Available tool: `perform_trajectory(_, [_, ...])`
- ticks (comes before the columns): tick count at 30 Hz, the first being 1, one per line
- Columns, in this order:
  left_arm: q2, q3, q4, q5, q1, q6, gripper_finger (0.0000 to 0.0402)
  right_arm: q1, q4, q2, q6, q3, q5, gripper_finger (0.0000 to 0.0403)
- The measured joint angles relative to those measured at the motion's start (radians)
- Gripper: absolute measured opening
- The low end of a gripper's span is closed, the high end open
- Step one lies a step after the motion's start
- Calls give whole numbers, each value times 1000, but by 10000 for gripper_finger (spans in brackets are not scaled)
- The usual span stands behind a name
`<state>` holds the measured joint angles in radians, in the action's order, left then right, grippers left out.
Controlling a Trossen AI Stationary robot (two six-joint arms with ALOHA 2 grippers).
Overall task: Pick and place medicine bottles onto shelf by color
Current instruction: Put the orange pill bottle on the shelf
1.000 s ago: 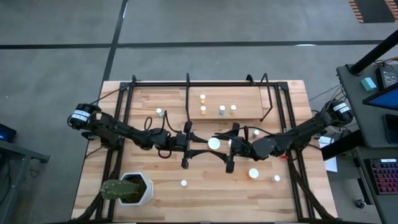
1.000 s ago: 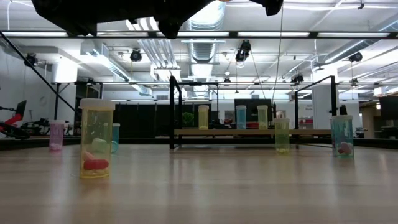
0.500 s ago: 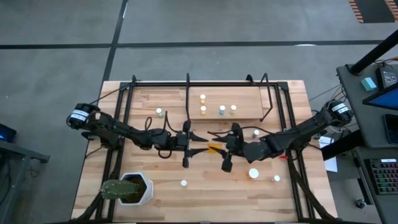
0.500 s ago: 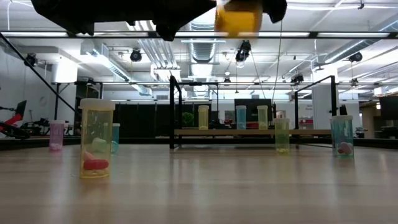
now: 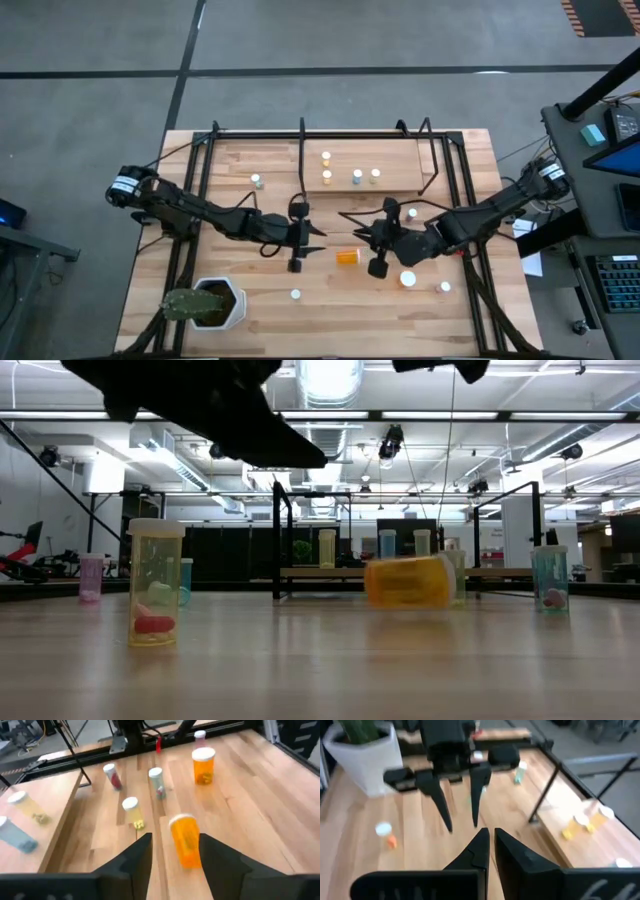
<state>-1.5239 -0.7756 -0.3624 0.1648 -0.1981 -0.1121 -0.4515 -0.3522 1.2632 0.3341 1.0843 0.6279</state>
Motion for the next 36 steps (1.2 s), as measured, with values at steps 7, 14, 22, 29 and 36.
perform_trajectory(7, [-143, -89, 12, -15, -5, 30, 230, -15, -193, 0, 77, 63, 0, 17])
perform_trajectory(14, [-369, -228, 12, -40, -17, 132, 292, -16, -196, 0, 71, 38, -3, 17])
perform_trajectory(22, [-466, -309, 44, -116, -31, 186, 282, -16, -191, 0, 85, 10, -3, 17])
perform_trajectory(29, [-465, -299, 40, -135, -31, 206, 257, -16, -191, 0, 87, 8, -3, 17])
perform_trajectory(36, [-466, -291, 39, -183, -32, 204, 224, -15, -191, 0, 86, 8, -3, 17])
